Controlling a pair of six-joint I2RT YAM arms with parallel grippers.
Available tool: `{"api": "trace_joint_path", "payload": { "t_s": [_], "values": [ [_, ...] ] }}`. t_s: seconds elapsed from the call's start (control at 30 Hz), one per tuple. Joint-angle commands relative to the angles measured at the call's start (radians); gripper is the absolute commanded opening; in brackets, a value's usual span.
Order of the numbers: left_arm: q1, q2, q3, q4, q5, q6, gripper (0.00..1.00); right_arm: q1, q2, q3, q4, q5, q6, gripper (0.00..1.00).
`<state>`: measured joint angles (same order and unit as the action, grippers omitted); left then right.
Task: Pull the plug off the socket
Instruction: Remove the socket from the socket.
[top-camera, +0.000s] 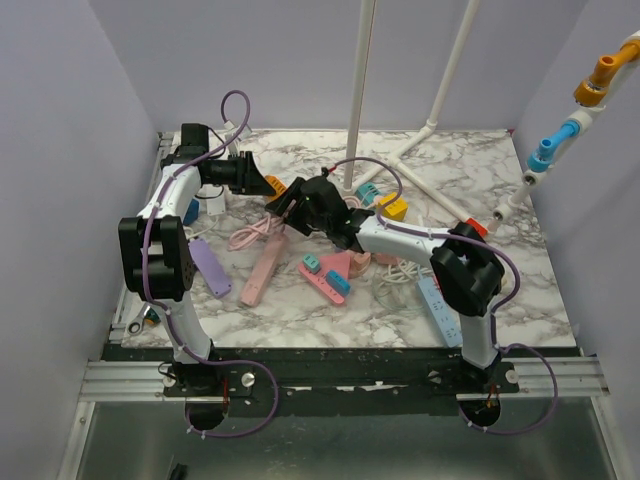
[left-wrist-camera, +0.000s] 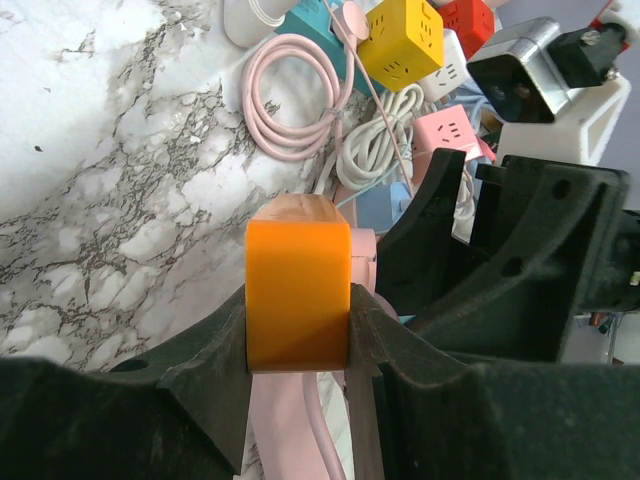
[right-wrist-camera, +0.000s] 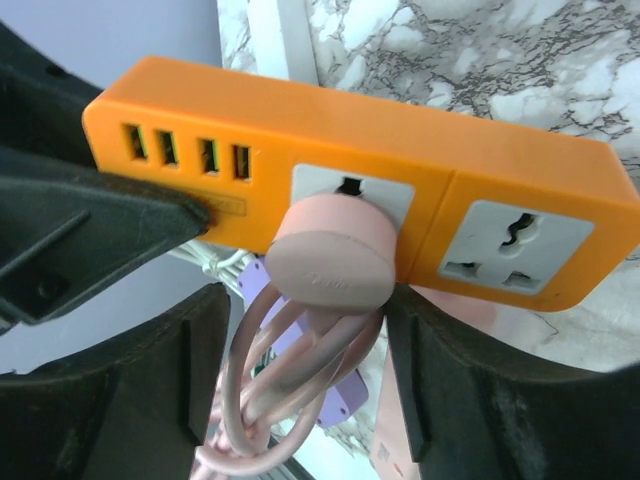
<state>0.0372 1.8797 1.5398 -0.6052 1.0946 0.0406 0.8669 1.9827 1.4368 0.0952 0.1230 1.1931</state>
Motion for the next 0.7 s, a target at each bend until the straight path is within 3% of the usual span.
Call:
{"api": "trace_joint_path", "payload": {
  "t_s": [0.0, 0.23, 0.5, 0.67],
  "values": [
    [0.004, -0.055, 0.003, -0.005, 0.056, -0.016, 0.0, 0.009, 0.032, 0.001, 0.049, 0.057, 0.049, 0.64],
    [0.003, -0.06, -0.008, 0.002, 0.053, -0.022, 0.0, 0.026, 0.058, 0.026, 0.058, 0.047, 0.056, 0.5],
    [0.003, -0.063, -0.019, 0.003, 0.046, -0.02, 0.0, 0.027, 0.028, -0.012, 0.107, 0.056, 0.055, 0.02],
    [0.003, -0.069, -0.022, 0.005, 0.008, -0.013, 0.0, 0.026, -0.011, -0.071, 0.188, 0.041, 0.053, 0.01]
  ]
}}
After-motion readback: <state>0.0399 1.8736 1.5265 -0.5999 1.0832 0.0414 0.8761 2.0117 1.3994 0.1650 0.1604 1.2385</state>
